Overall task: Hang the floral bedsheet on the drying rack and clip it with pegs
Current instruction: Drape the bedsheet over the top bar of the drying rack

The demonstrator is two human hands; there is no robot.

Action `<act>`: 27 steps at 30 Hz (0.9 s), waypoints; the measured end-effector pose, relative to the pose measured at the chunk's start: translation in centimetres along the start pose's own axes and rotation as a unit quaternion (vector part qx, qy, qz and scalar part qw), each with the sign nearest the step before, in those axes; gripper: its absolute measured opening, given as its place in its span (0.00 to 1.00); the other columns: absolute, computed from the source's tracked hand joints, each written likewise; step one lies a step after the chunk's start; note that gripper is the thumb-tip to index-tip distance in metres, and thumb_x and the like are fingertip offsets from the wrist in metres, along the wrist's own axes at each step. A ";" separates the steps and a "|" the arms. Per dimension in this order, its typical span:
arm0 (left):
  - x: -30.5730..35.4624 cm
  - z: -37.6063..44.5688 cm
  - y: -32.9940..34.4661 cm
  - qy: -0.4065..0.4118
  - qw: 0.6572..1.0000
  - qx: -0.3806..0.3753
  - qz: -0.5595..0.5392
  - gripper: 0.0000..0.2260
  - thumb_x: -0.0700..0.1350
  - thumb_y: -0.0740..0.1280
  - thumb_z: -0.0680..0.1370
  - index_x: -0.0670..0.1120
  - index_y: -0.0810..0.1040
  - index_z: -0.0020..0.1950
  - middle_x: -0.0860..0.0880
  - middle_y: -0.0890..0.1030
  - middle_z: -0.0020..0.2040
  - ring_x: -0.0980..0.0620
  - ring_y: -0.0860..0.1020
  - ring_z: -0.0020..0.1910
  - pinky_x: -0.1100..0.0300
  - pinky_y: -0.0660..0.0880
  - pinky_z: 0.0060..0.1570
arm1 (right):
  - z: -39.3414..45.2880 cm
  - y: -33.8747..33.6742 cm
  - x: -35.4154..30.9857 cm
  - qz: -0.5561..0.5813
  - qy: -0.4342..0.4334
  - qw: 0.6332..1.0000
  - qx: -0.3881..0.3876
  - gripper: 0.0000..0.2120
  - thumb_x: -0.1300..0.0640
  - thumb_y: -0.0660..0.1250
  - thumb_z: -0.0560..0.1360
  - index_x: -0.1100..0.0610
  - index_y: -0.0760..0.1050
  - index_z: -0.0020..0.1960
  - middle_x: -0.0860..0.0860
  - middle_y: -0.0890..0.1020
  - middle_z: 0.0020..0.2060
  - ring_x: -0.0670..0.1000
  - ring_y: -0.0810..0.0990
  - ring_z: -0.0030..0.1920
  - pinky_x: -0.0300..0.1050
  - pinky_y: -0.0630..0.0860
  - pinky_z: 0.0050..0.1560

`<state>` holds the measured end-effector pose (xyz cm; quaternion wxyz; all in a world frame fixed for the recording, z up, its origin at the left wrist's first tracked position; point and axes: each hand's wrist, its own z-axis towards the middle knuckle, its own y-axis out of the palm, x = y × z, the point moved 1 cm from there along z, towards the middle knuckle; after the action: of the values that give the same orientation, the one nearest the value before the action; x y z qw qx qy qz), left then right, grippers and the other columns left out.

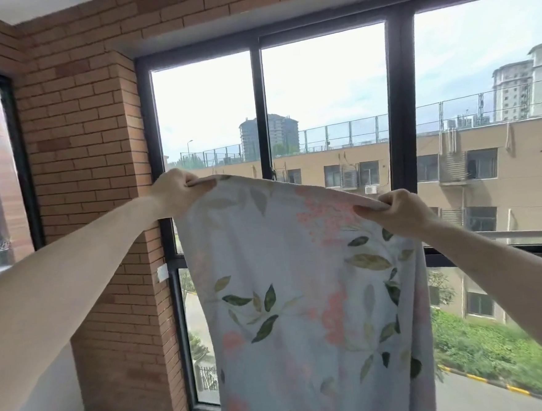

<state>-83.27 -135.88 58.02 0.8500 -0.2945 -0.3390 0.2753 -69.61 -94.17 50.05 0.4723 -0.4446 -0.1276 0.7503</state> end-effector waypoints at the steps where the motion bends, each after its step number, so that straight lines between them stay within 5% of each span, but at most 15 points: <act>1: 0.3 0.1 0.0 0.004 1.000 0.022 -0.006 0.28 0.60 0.69 0.80 0.50 0.61 0.28 0.56 0.62 0.21 0.57 0.62 0.20 0.58 0.59 0.29 | -0.1 0.4 0.3 -0.009 0.018 1.000 -0.022 0.22 0.35 0.74 0.71 0.55 0.84 0.42 0.49 0.84 0.28 0.50 0.82 0.29 0.42 0.77 0.33; 5: 0.4 0.5 -0.6 -0.004 0.998 0.065 0.011 0.27 0.64 0.69 0.77 0.47 0.71 0.26 0.47 0.81 0.31 0.50 0.76 0.26 0.55 0.72 0.31 | -1.8 2.7 1.7 -0.045 0.080 0.980 -0.174 0.20 0.28 0.68 0.72 0.43 0.85 0.37 0.41 0.85 0.33 0.47 0.82 0.38 0.43 0.77 0.42; 8: 0.4 0.6 -1.9 -0.027 0.994 0.092 0.051 0.28 0.69 0.67 0.75 0.44 0.83 0.37 0.44 0.85 0.38 0.43 0.82 0.38 0.52 0.79 0.39 | -2.8 4.9 3.9 -0.084 0.090 0.956 -0.266 0.24 0.19 0.61 0.68 0.32 0.83 0.51 0.41 0.86 0.48 0.47 0.84 0.50 0.48 0.82 0.57; 11: 0.8 0.3 -2.7 -0.040 0.986 0.093 0.135 0.26 0.68 0.65 0.77 0.46 0.84 0.40 0.46 0.84 0.37 0.45 0.82 0.40 0.54 0.77 0.37 | -2.5 3.1 4.1 -0.061 0.128 0.969 -0.202 0.34 0.19 0.66 0.63 0.48 0.84 0.45 0.46 0.84 0.38 0.48 0.82 0.38 0.44 0.80 0.40; 13: 1.1 -0.1 -2.8 -0.044 0.975 0.078 0.205 0.23 0.64 0.66 0.78 0.47 0.81 0.36 0.47 0.81 0.35 0.45 0.80 0.38 0.57 0.72 0.35 | -1.0 0.3 1.6 0.041 0.121 0.991 -0.045 0.28 0.28 0.75 0.65 0.53 0.74 0.32 0.46 0.74 0.27 0.48 0.70 0.28 0.40 0.66 0.28; 15: 1.2 0.2 -2.4 -0.038 0.967 0.067 0.242 0.19 0.56 0.67 0.78 0.45 0.77 0.33 0.46 0.81 0.34 0.46 0.77 0.36 0.58 0.70 0.35 | 1.3 -2.4 -2.0 0.160 0.046 0.976 0.139 0.28 0.38 0.80 0.67 0.55 0.67 0.30 0.47 0.66 0.24 0.47 0.63 0.25 0.39 0.61 0.26; 16: 1.5 0.4 -2.1 -0.032 0.968 0.065 0.240 0.17 0.51 0.67 0.78 0.45 0.74 0.32 0.45 0.79 0.33 0.46 0.75 0.34 0.58 0.68 0.34 | 2.5 -3.4 -4.2 0.187 -0.010 0.968 0.170 0.26 0.43 0.81 0.68 0.58 0.69 0.31 0.49 0.66 0.25 0.48 0.63 0.25 0.39 0.61 0.25; 20: 2.4 0.4 -1.5 -0.033 0.990 0.030 0.135 0.07 0.39 0.64 0.77 0.48 0.73 0.40 0.47 0.75 0.41 0.46 0.73 0.41 0.56 0.69 0.41 | 4.5 -3.9 -8.3 0.075 -0.118 0.983 0.120 0.28 0.51 0.76 0.76 0.56 0.60 0.30 0.53 0.60 0.27 0.51 0.62 0.28 0.42 0.61 0.33; 23: 4.0 -0.2 -1.1 -0.057 0.997 -0.033 0.038 0.09 0.36 0.58 0.81 0.49 0.72 0.50 0.47 0.75 0.51 0.47 0.72 0.50 0.55 0.70 0.50 | 4.2 -3.1 -7.1 0.041 -0.128 0.988 0.078 0.26 0.55 0.74 0.78 0.54 0.58 0.32 0.58 0.61 0.27 0.51 0.73 0.27 0.41 0.66 0.33; 27: 7.8 -1.7 0.6 -0.092 0.989 -0.081 -0.084 0.10 0.35 0.57 0.79 0.46 0.76 0.51 0.45 0.77 0.49 0.51 0.73 0.45 0.57 0.71 0.46 | 3.7 -1.5 -7.1 0.077 -0.117 0.987 0.079 0.26 0.59 0.73 0.78 0.54 0.58 0.32 0.48 0.59 0.26 0.41 0.62 0.21 0.31 0.62 0.25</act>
<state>-77.37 -130.79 59.86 0.8087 -0.3062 -0.4604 0.2008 -70.51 -98.35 57.01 0.4288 -0.3236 -0.0880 0.8389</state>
